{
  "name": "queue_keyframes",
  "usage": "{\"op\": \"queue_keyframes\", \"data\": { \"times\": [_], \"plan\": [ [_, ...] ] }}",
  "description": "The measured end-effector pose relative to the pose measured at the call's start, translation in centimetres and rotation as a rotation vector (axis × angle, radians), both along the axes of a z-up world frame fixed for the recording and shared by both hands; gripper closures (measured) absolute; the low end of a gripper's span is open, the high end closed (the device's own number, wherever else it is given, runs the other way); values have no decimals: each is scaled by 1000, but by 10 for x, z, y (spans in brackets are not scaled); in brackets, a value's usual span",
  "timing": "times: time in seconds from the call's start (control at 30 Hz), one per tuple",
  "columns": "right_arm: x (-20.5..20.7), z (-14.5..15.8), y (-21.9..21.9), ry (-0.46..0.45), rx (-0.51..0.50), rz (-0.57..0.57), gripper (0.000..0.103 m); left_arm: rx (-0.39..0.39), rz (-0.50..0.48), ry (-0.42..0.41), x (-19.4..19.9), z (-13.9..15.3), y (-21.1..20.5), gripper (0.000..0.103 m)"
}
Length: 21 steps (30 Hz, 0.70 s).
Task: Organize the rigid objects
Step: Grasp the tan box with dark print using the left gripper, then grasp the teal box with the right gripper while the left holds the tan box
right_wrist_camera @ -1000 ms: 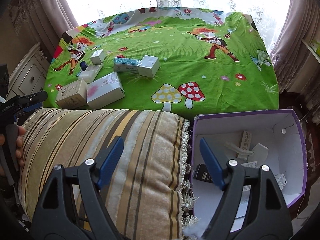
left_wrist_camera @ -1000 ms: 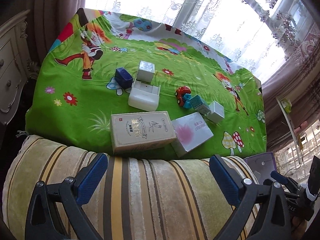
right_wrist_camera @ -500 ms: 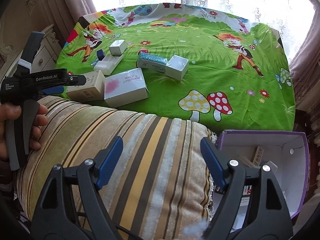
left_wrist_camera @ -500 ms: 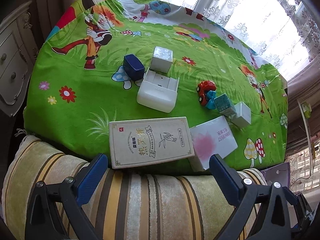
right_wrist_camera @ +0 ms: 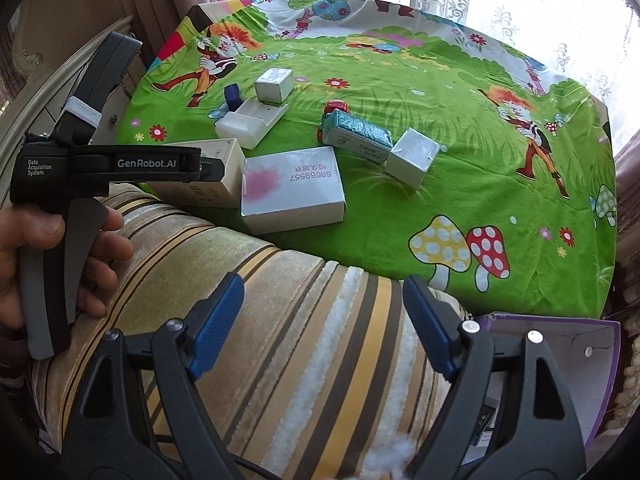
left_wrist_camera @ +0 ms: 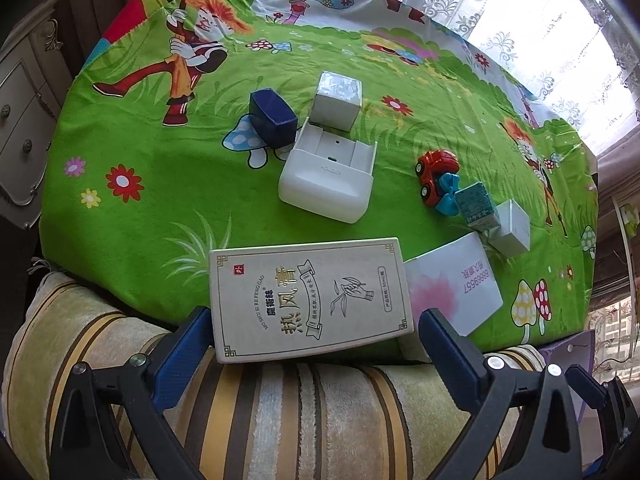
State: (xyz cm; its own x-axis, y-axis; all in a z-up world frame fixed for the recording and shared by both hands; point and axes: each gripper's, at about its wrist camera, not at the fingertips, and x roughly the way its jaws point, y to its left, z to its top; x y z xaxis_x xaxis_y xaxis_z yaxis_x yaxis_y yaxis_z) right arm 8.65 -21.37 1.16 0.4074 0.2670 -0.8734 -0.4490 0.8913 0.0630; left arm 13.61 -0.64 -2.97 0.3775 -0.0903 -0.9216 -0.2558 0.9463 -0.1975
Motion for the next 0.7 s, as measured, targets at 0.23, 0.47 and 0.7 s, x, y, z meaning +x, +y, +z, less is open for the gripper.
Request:
{"op": "queue_keyframes", "data": {
  "times": [0.23,0.47,0.7],
  "plan": [
    [21,-9,18,44,16,6,16,13,-15,-11,5,-3,1,0],
    [37,-21,44,79,-22,45,15,-21,19,-56,0,-2,15,6],
    [53,-21,49,92,0,44,15,-92,55,-85,-6,-4,31,12]
  ]
}}
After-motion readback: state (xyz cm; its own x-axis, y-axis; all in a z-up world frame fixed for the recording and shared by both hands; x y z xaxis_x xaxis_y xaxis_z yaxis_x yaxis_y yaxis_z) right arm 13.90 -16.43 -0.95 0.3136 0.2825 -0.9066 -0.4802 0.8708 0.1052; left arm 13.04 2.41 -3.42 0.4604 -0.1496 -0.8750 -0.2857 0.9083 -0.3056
